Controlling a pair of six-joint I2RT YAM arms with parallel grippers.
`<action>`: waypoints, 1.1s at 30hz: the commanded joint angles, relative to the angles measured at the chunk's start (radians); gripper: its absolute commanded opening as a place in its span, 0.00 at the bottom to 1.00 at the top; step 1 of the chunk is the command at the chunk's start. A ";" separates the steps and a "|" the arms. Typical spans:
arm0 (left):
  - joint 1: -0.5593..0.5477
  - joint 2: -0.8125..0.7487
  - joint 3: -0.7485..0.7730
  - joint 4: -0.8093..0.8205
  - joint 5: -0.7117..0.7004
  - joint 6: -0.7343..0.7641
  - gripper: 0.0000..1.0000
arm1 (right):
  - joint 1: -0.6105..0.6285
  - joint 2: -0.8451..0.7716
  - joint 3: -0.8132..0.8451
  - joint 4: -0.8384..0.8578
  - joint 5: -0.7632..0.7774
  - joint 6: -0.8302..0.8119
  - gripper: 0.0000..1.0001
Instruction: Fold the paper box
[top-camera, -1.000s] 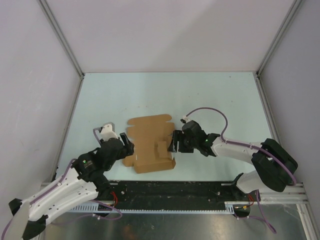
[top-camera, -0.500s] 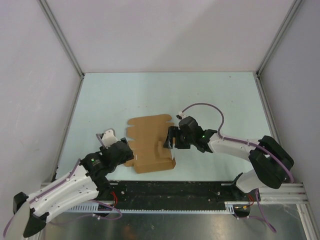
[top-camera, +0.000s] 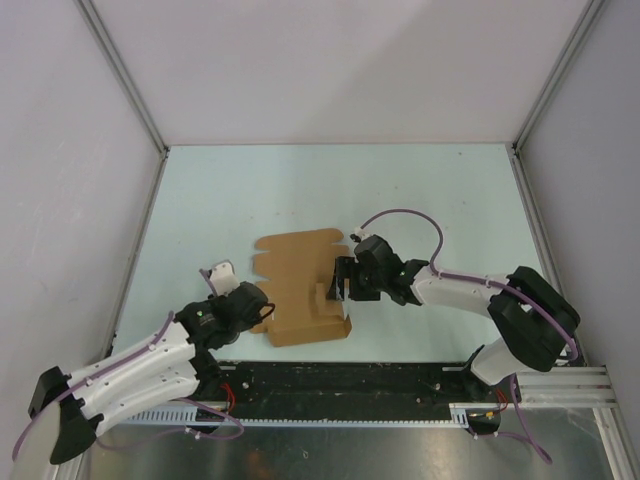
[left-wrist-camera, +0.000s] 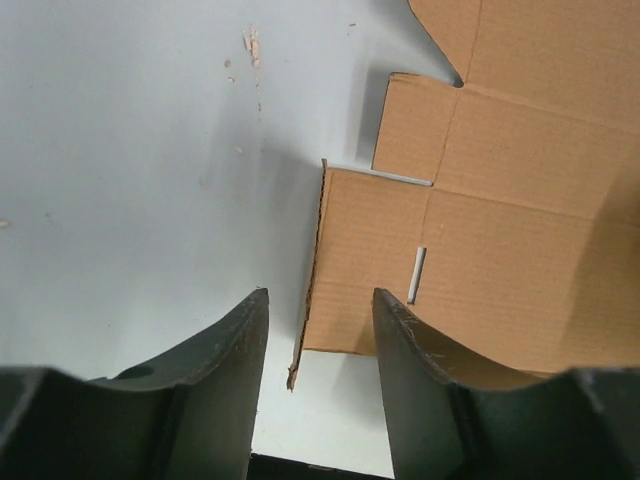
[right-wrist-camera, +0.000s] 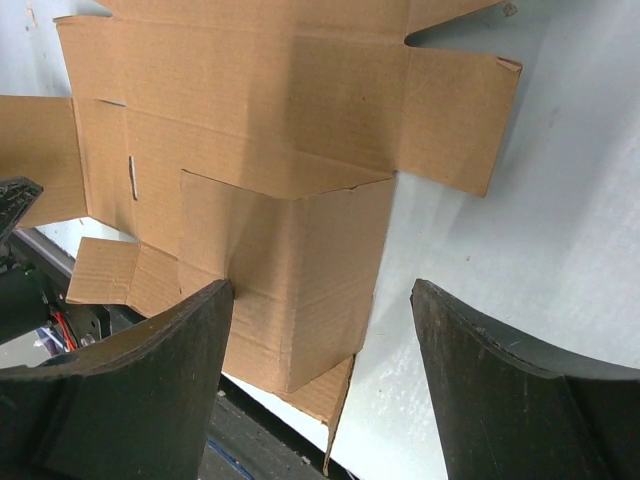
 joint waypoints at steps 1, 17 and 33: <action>0.006 0.003 -0.002 0.019 -0.021 -0.022 0.56 | 0.002 0.014 0.031 0.015 -0.007 -0.012 0.78; 0.084 0.008 0.223 -0.117 -0.113 0.070 0.73 | 0.001 0.019 0.031 0.017 -0.012 -0.021 0.78; 0.098 -0.114 0.208 -0.173 -0.082 0.020 0.72 | 0.013 0.045 0.111 -0.038 -0.021 -0.041 0.80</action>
